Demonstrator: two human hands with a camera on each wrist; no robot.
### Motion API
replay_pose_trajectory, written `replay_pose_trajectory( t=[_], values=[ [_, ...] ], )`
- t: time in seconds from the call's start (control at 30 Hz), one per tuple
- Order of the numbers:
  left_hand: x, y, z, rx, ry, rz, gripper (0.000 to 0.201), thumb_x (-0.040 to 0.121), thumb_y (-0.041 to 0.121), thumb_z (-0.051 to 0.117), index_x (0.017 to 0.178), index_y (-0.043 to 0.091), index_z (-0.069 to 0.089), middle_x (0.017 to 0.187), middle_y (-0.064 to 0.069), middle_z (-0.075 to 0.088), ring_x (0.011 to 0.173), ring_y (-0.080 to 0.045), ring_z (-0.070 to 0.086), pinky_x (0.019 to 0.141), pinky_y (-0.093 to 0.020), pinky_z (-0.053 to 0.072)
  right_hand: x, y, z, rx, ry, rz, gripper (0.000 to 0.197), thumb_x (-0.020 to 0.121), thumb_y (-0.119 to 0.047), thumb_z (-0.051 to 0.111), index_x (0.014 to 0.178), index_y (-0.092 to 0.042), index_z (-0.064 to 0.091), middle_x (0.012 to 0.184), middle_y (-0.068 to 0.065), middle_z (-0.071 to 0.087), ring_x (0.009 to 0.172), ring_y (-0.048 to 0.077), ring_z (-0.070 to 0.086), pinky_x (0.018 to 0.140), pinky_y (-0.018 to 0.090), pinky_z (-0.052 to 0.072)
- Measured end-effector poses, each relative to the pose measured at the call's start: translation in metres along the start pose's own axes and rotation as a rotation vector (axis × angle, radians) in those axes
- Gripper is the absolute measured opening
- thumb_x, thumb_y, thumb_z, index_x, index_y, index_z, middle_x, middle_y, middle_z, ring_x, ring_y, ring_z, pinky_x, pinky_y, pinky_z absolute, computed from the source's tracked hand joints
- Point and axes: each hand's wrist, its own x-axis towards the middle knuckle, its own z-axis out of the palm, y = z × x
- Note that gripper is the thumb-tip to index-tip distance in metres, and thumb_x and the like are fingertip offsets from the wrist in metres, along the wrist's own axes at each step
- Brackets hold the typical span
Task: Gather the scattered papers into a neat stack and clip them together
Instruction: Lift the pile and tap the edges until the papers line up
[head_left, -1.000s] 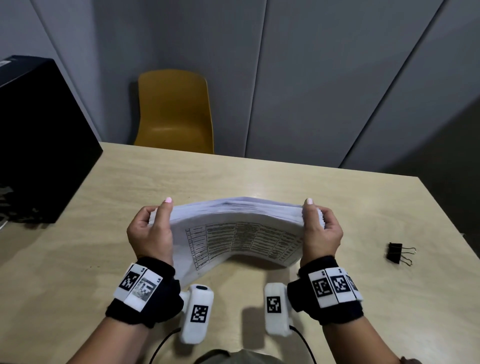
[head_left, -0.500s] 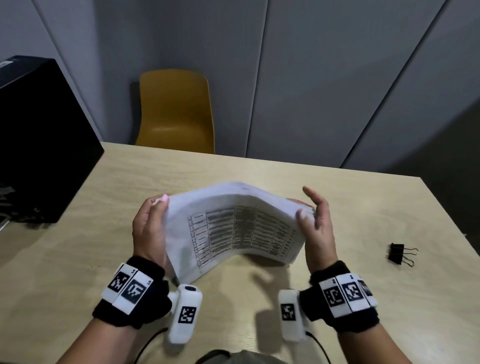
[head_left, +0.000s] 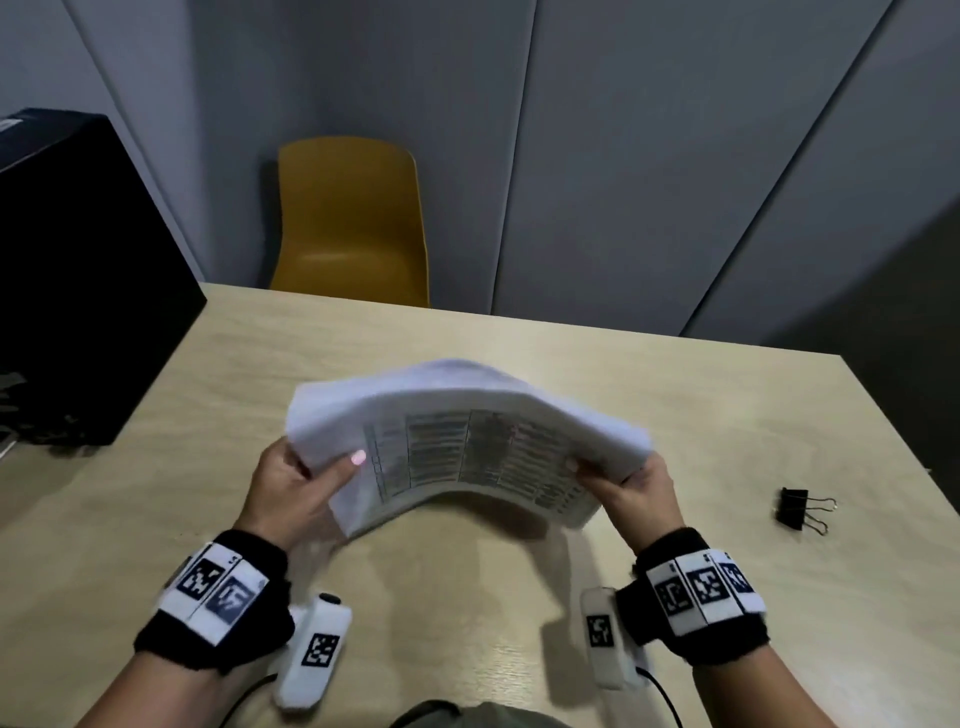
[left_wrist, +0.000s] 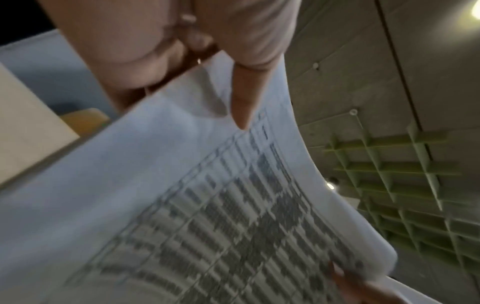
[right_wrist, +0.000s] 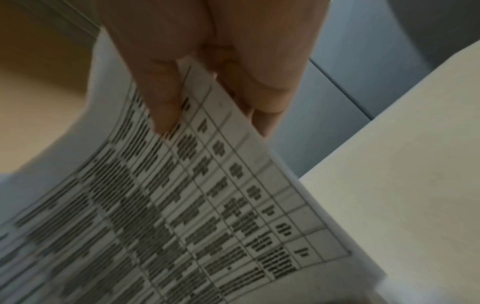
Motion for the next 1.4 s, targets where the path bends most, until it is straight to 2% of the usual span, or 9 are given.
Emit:
replay_pose_trajectory(
  t=[0.13,0.33,0.5,0.6,0.77,0.87,0.97,1.1,1.4],
  values=[
    [-0.007,-0.013,-0.007,0.025,-0.131,-0.098,0.046,0.062,0.023,0.083,0.103,0.019,0.062,0.112,0.001,0.065,0.085,0.009,0.063,0.073,-0.005,0.048,-0.008,0.01,-0.002,-0.097,-0.124,0.041,0.046,0.071,0.013,0.071,0.105,-0.017,0.064,0.088,-0.023,0.072,0.084,-0.01,0.064,0.073,0.01,0.048],
    [-0.01,-0.01,0.001,0.068,0.026,-0.093,0.027,0.06,0.029,0.079,0.084,0.024,0.067,0.072,0.025,0.071,0.075,-0.002,0.066,0.068,-0.018,0.053,-0.009,-0.004,0.012,-0.017,0.035,-0.05,0.029,0.075,0.008,0.069,0.1,-0.006,0.066,0.081,-0.021,0.073,0.081,-0.017,0.062,0.072,0.006,0.048],
    [-0.019,-0.019,-0.001,0.087,-0.031,-0.178,0.034,0.071,-0.004,0.073,0.089,0.022,0.061,0.074,0.018,0.069,0.081,-0.007,0.061,0.086,-0.032,0.047,-0.022,0.01,0.014,-0.016,-0.032,0.077,0.044,0.068,0.016,0.071,0.095,-0.018,0.064,0.089,-0.02,0.067,0.078,-0.02,0.06,0.07,0.0,0.045],
    [-0.023,-0.018,0.004,0.064,0.011,-0.176,0.029,0.077,-0.005,0.067,0.084,0.023,0.06,0.059,0.029,0.066,0.066,0.006,0.064,0.068,-0.014,0.052,-0.025,0.009,0.018,-0.025,0.047,0.035,0.033,0.074,0.014,0.066,0.098,-0.009,0.065,0.073,-0.028,0.064,0.069,-0.028,0.055,0.062,-0.004,0.041],
    [-0.025,-0.021,0.008,0.045,-0.009,-0.188,0.028,0.077,-0.003,0.068,0.098,0.014,0.061,0.071,0.02,0.07,0.073,0.005,0.065,0.069,-0.012,0.049,-0.026,0.014,0.021,0.014,0.049,0.213,0.041,0.072,0.017,0.067,0.081,-0.023,0.063,0.067,-0.02,0.07,0.067,-0.012,0.064,0.08,0.025,0.056],
    [-0.031,-0.022,0.009,0.033,0.008,-0.216,0.016,0.083,0.001,0.062,0.098,0.007,0.062,0.081,0.009,0.069,0.082,-0.014,0.062,0.076,-0.022,0.045,-0.028,0.017,0.026,-0.053,0.057,0.294,0.03,0.073,0.009,0.07,0.09,-0.013,0.063,0.081,-0.01,0.066,0.068,-0.009,0.064,0.086,0.038,0.054],
    [-0.034,-0.014,0.013,-0.124,0.027,-0.255,0.019,0.085,-0.007,0.055,0.086,0.011,0.061,0.059,0.016,0.07,0.058,0.001,0.066,0.051,-0.012,0.05,-0.027,0.019,0.027,-0.124,0.193,0.236,0.06,0.069,-0.009,0.077,0.122,-0.015,0.049,0.106,-0.005,0.061,0.101,0.014,0.058,0.089,0.029,0.048],
    [-0.033,-0.018,0.012,-0.327,0.03,-0.296,0.02,0.078,0.006,0.067,0.098,0.008,0.064,0.091,0.007,0.073,0.071,-0.002,0.07,0.057,-0.015,0.053,-0.03,0.017,0.031,-0.012,0.272,0.395,0.097,0.074,-0.012,0.076,0.147,-0.025,0.013,0.142,0.013,0.038,0.123,0.026,0.045,0.103,0.045,0.04],
    [-0.043,-0.024,0.036,-0.678,-0.05,-0.519,0.08,0.04,0.022,0.09,0.113,0.006,0.063,0.109,-0.012,0.07,0.089,-0.021,0.07,0.075,-0.038,0.058,-0.015,-0.006,0.045,0.86,0.051,0.467,0.034,0.066,-0.002,0.073,0.097,-0.005,0.059,0.073,0.008,0.073,0.065,0.023,0.071,0.057,0.036,0.057]
  ],
)
